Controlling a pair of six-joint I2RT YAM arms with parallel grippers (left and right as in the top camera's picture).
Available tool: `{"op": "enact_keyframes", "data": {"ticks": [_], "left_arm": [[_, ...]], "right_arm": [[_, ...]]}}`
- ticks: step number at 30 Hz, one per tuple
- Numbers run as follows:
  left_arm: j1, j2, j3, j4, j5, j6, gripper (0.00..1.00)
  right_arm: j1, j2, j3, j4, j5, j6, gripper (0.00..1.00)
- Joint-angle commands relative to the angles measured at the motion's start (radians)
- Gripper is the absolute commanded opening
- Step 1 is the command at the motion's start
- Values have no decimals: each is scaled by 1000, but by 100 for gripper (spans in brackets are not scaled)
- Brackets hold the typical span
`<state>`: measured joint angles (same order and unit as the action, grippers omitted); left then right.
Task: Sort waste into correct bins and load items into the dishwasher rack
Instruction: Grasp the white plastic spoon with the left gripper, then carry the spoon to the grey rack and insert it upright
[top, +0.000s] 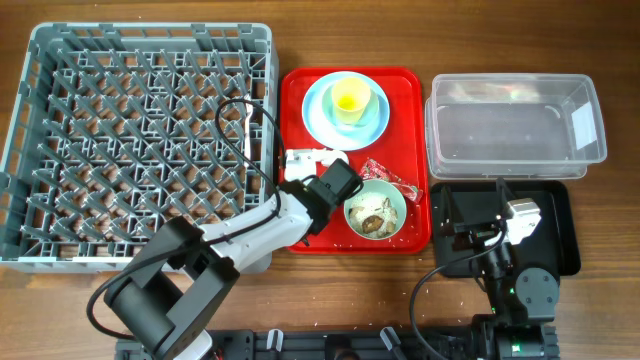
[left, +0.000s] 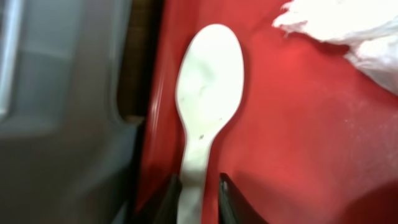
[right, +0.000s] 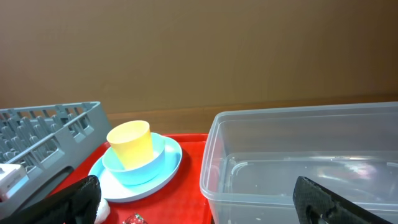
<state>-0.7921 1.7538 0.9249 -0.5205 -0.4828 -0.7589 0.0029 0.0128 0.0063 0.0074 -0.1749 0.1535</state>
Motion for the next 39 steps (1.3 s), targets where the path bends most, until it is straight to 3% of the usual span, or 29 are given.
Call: {"op": "enact_keyframes", "data": {"ticks": [1, 5, 10, 19, 26, 32, 39], "left_arm": [[-2, 14, -43, 47, -24, 48, 23], [-2, 14, -44, 48, -2, 48, 22], [-3, 14, -44, 101, 161, 48, 22], [-2, 14, -44, 113, 86, 72, 20], [-3, 22, -44, 114, 157, 75, 19], [-3, 7, -44, 121, 107, 79, 4], [-2, -61, -44, 115, 60, 79, 4]], "right_arm": [[-4, -8, -1, 5, 10, 4, 100], [-4, -8, -1, 5, 10, 4, 100], [-4, -8, -1, 5, 10, 5, 100], [-4, -8, -1, 5, 10, 5, 100], [-4, -8, -1, 5, 10, 4, 100], [-4, -8, -1, 5, 10, 4, 100], [-4, -8, -1, 5, 10, 5, 100]]}}
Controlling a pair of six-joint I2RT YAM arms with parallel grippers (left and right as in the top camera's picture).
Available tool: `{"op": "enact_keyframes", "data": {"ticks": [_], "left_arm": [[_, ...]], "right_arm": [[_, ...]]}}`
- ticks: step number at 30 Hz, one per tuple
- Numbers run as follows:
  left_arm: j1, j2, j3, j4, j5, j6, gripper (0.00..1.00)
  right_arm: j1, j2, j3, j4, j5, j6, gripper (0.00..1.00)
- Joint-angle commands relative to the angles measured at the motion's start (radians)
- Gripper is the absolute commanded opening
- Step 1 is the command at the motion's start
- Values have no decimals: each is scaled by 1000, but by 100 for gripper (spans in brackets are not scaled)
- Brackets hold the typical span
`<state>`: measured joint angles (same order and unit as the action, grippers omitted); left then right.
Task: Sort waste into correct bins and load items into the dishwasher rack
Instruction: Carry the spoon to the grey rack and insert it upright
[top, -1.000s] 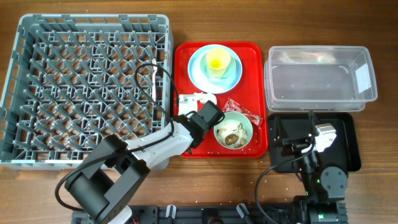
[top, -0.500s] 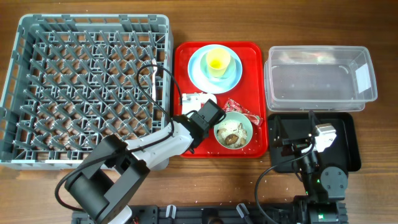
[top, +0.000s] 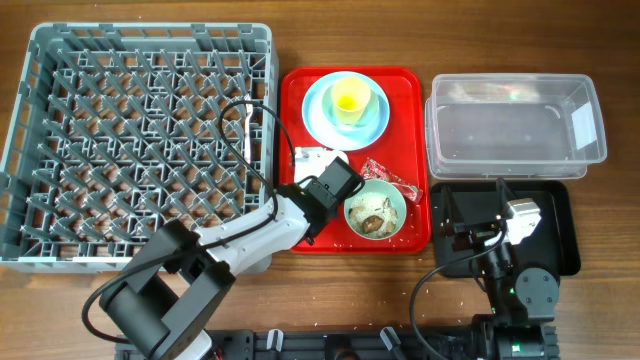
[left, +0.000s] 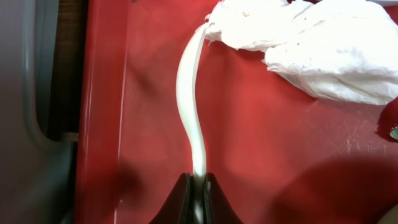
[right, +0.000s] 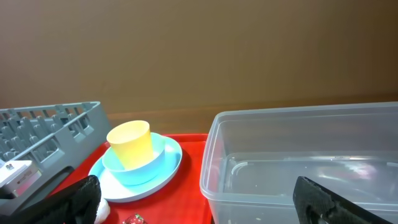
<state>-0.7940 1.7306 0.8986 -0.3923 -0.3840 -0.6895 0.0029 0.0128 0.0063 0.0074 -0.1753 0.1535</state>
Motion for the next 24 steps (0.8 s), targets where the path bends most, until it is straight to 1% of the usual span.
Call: {"op": "enact_keyframes", "data": {"ticks": [1, 2, 4, 7, 9, 10, 12, 15, 17, 20, 22, 23, 24], "left_arm": [[0, -58, -18, -19, -58, 10, 4], [0, -89, -18, -27, -84, 12, 4], [0, -149, -18, -38, -105, 55, 4], [0, -304, -18, -53, -105, 201, 4], [1, -397, -18, -63, -106, 247, 4], [2, -467, -18, -71, -107, 265, 4], [8, -552, -18, -88, -108, 267, 4], [70, -669, -18, -154, -108, 267, 4], [137, -684, -18, -198, -106, 267, 4], [241, -652, -18, -194, -68, 269, 4], [302, -624, -18, -159, 3, 311, 4], [351, -597, -18, -126, 88, 343, 4], [396, -568, -18, -98, 167, 346, 4]], "right_arm": [[-4, -8, -1, 5, 10, 4, 100], [-4, -8, -1, 5, 11, 4, 100], [-4, -8, -1, 5, 10, 4, 100], [-4, -8, -1, 5, 10, 4, 100], [-4, -8, -1, 5, 10, 4, 100], [-4, -8, -1, 5, 10, 5, 100], [-4, -8, -1, 5, 10, 5, 100], [-4, -8, -1, 5, 11, 5, 100], [-4, -8, -1, 5, 10, 5, 100], [-4, -8, -1, 5, 10, 4, 100], [-4, -8, -1, 5, 10, 5, 100], [-4, -8, -1, 5, 10, 5, 100], [-4, -8, -1, 5, 10, 4, 100]]}}
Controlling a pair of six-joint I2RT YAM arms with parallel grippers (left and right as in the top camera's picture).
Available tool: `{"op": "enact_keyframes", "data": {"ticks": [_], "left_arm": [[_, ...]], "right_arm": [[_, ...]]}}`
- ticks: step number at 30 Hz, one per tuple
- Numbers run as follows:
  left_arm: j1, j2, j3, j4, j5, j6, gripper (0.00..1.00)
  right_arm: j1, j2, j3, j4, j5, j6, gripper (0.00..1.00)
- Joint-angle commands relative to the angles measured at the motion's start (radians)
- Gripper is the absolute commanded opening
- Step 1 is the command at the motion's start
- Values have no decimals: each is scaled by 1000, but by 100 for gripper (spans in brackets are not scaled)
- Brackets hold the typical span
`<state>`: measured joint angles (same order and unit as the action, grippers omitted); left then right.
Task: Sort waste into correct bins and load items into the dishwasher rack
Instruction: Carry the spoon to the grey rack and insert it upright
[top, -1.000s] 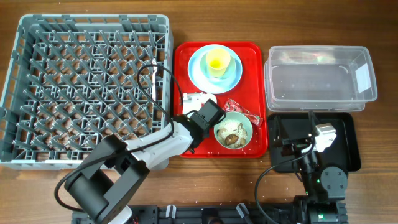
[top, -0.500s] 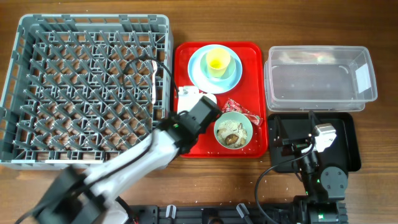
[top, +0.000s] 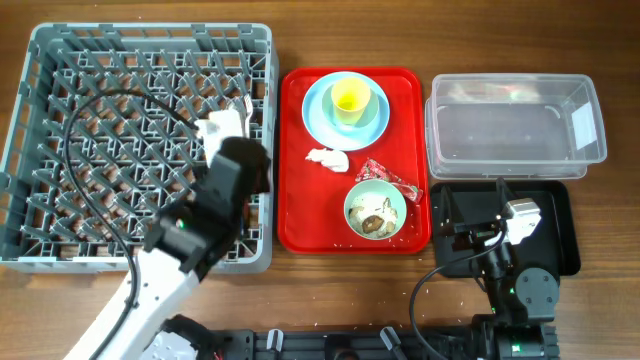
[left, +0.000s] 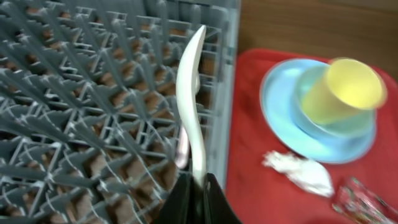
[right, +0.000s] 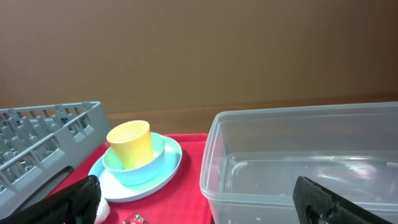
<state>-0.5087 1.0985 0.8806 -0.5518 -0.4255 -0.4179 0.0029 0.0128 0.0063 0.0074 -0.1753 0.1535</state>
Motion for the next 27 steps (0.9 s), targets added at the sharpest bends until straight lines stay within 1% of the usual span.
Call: {"op": "enact_keyframes", "data": {"ticks": [1, 2, 4, 7, 9, 17, 21, 22, 24, 25, 27], "left_arm": [[138, 91, 0, 80, 251, 75, 4], [170, 130, 0, 106, 277, 75, 4], [201, 201, 0, 153, 280, 84, 4], [204, 283, 0, 206, 288, 154, 4], [203, 322, 0, 228, 288, 157, 4], [203, 360, 0, 240, 288, 156, 4], [203, 360, 0, 242, 362, 157, 4], [203, 360, 0, 241, 362, 157, 5], [203, 360, 0, 241, 361, 157, 16], [203, 360, 0, 241, 361, 157, 19], [203, 360, 0, 242, 361, 156, 23]], "right_arm": [[-4, -8, -1, 5, 10, 5, 100], [-4, -8, -1, 5, 10, 4, 100], [-4, -8, -1, 5, 10, 4, 100], [-4, -8, -1, 5, 11, 5, 100], [-4, -8, -1, 5, 11, 4, 100], [-4, -8, -1, 5, 11, 4, 100], [-4, -8, -1, 5, 10, 4, 100], [-4, -8, -1, 5, 10, 4, 100], [-4, -8, -1, 5, 10, 4, 100], [-4, -8, -1, 5, 10, 4, 100], [-4, -8, -1, 5, 10, 4, 100]]}}
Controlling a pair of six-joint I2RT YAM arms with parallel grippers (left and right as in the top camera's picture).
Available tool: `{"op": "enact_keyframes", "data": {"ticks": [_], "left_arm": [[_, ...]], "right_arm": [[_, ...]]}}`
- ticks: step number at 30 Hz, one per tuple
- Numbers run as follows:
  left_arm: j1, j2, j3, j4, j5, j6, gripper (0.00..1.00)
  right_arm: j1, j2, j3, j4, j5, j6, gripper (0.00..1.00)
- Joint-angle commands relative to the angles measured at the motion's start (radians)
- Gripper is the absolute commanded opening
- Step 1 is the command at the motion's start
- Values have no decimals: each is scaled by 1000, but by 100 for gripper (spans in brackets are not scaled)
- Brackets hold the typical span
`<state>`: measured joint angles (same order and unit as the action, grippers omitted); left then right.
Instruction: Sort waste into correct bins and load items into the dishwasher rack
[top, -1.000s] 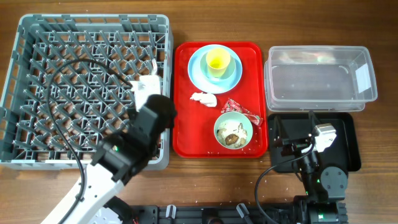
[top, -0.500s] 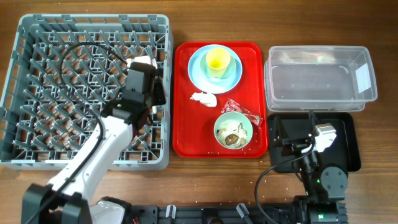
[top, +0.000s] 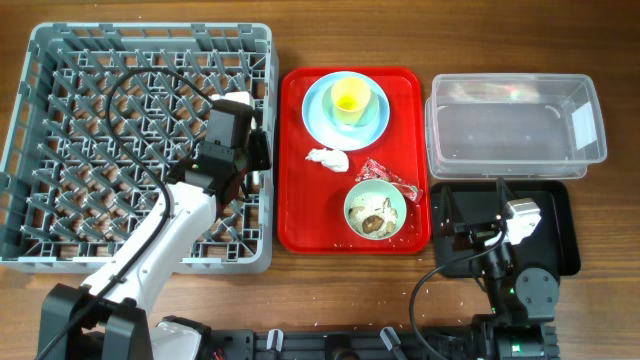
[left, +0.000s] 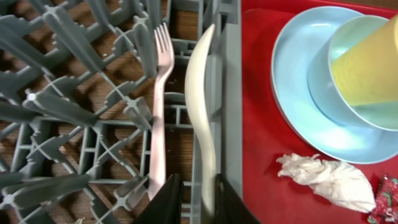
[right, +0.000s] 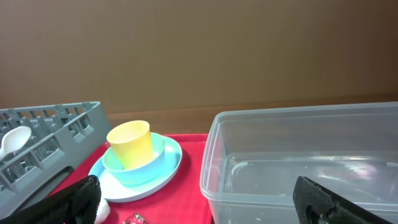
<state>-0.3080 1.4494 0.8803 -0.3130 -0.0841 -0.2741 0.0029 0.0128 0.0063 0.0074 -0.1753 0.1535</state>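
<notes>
A white spoon (left: 202, 93) lies along the right wall of the grey dishwasher rack (top: 60, 60), beside a pink fork (left: 158, 112). My left gripper (left: 198, 199) stands open around the spoon's handle, with its jaws a little apart from it. On the red tray (top: 300, 220) rest a crumpled napkin (top: 328, 158), a red wrapper (top: 385, 172), a bowl of food scraps (top: 375, 210) and a yellow cup (top: 350, 98) in a blue bowl on a blue plate (top: 320, 120). My right gripper (right: 199, 208) is open and empty over the black bin (top: 555, 225).
A clear plastic bin (top: 515, 115) stands at the back right, behind the black bin. The left arm's cable loops over the rack. The rack's upright tines crowd its whole floor.
My left gripper was shut on the spoon above the rack's right side. It is now lower and open, with the spoon lying in the rack by the fork. The right arm has not moved.
The left gripper first stood open around the spoon's handle on the red tray. Then it was shut on the handle there, then held the spoon over the rack. By now the spoon lies in the rack and the jaws are open.
</notes>
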Motion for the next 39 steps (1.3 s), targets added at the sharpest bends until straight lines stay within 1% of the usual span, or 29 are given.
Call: {"op": "enact_keyframes", "data": {"ticks": [1, 2, 3, 11, 15, 16, 18, 20, 22, 23, 24, 25, 26, 27, 28, 32, 35, 39], "left_arm": [[3, 10, 0, 3, 20, 13, 27], [3, 10, 0, 3, 20, 13, 37], [3, 10, 0, 3, 20, 13, 38], [3, -13, 1, 10, 20, 12, 34], [2, -120, 1, -10, 34, -3, 34], [2, -169, 1, -36, 70, -3, 40], [2, -249, 1, -95, 160, -3, 45], [2, -304, 1, -166, 249, -3, 45], [2, -355, 1, -287, 367, -3, 47], [2, -361, 1, -317, 393, -3, 51], [2, -365, 1, -364, 434, -3, 62], [2, -365, 0, -397, 464, -3, 65], [2, -360, 0, -430, 494, -3, 66], [2, -356, 0, -454, 513, -3, 72], [2, -351, 0, -476, 522, -3, 100], [2, -343, 0, -504, 521, -2, 100], [3, -343, 0, -489, 521, -9, 100], [24, -348, 18, -421, 518, -140, 100]], "right_arm": [[-4, -8, -1, 5, 11, 4, 100], [-4, -8, -1, 5, 10, 5, 100], [-4, -8, -1, 5, 10, 4, 100], [-4, -8, -1, 5, 10, 5, 100], [-4, -8, -1, 5, 10, 5, 100], [-4, -8, -1, 5, 11, 4, 100], [-4, -8, -1, 5, 10, 5, 100], [-4, -8, -1, 5, 10, 5, 100], [-4, -8, -1, 5, 10, 4, 100], [-4, -8, -1, 5, 10, 4, 100], [-4, -8, -1, 5, 10, 4, 100], [-4, -8, -1, 5, 10, 4, 100], [-4, -8, -1, 5, 10, 4, 100], [-4, -8, -1, 5, 10, 4, 100], [-4, -8, -1, 5, 10, 4, 100], [-4, -8, -1, 5, 10, 4, 100], [-4, -8, -1, 5, 10, 4, 100], [-4, -8, -1, 5, 10, 4, 100]]}}
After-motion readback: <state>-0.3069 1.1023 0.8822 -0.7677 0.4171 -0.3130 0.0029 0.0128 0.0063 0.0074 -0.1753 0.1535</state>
